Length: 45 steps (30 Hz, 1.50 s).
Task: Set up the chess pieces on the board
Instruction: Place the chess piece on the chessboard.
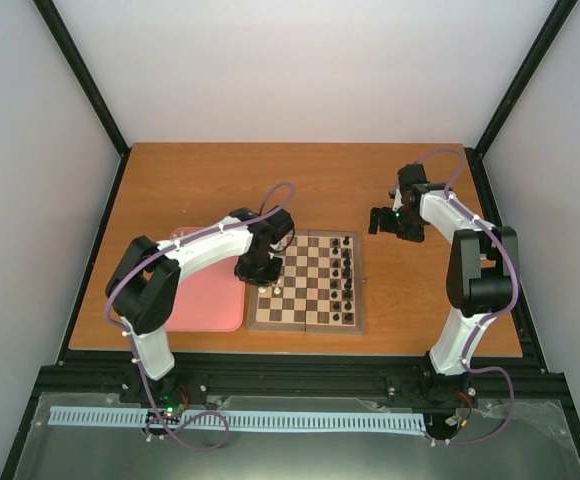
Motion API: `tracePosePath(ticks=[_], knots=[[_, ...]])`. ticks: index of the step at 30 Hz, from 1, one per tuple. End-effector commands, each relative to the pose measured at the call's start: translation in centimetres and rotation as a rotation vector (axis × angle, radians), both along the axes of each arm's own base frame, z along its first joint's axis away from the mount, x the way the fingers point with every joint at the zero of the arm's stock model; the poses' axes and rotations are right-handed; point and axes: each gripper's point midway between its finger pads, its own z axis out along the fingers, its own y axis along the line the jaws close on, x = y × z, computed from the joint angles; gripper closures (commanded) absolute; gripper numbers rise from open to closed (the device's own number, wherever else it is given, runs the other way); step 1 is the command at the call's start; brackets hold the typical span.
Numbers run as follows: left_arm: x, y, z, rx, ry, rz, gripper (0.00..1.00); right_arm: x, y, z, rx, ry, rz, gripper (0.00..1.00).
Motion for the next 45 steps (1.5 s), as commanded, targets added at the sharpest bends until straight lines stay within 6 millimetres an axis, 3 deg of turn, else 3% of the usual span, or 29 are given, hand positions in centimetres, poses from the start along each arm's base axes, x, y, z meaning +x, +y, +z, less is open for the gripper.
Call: tracePosePath(ticks=[1,21,34,39,45], knots=[[0.7,-1.1,0.5,-0.025,-0.018,-0.027,0.91,0.4,-0.5,0.2,-0.010,-0.020,-0.007,0.00],[0.2,-1.6,-0.5,-0.043,0.022,-0.048,0.90,0.3,-0.5,0.1,-0.011,-0.016,-0.007,0.00],[0.2,-1.7,0.1,-0.061,0.013,-0.053,0.75,0.4,-0.4,0.3,-0.002,-0.020,-0.004,0.00],[0.2,-1.4,1.5,-0.066,-0.013,-0.048,0.71,0.4,-0.3,0.2,0.001,-0.020,-0.003,0.00],[0.0,-0.7,5.5,-0.068,-0.057,-0.052,0.58,0.5,-0.2,0.4,0.008,-0.024,-0.002,0.00]])
